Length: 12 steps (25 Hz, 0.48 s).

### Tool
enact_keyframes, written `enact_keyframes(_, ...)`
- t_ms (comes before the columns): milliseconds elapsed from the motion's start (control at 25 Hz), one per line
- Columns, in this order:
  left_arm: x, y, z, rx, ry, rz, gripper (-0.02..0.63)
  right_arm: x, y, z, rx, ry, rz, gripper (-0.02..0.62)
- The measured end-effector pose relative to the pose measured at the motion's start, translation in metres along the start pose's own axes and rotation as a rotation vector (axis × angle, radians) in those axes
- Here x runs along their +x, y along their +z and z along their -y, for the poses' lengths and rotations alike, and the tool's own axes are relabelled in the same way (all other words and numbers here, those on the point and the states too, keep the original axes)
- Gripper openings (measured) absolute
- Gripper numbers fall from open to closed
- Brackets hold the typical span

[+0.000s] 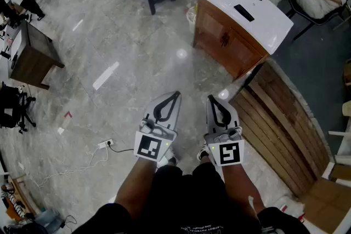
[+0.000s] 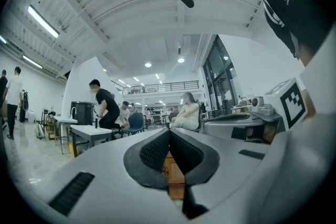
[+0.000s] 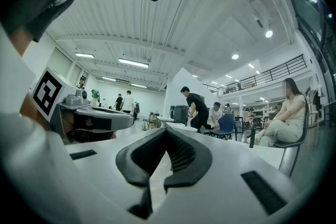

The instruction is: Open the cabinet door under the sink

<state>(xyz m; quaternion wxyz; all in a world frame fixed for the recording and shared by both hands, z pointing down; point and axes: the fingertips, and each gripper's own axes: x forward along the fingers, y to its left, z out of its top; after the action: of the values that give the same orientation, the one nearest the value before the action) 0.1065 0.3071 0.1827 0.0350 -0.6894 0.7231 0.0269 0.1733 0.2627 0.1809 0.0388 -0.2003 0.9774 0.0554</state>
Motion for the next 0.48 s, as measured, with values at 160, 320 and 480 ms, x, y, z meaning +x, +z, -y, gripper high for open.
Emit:
enact_keyframes(160,-0.01,-0.001,-0.001,-0.007,-0.005,-0.001,0.02,-0.001,0.002,-0.009,-0.007,-0.002,0.006,0.018)
enact_keyframes(320,-0.018,0.0,-0.007,-0.018,-0.02,0.015,0.02,-0.001,0.002,-0.021,0.005,-0.008,0.014,0.018)
enact_keyframes(480,-0.028,-0.001,-0.014,-0.016,-0.048,0.009,0.02,-0.002,0.002,-0.029,0.013,-0.042,0.027,0.018)
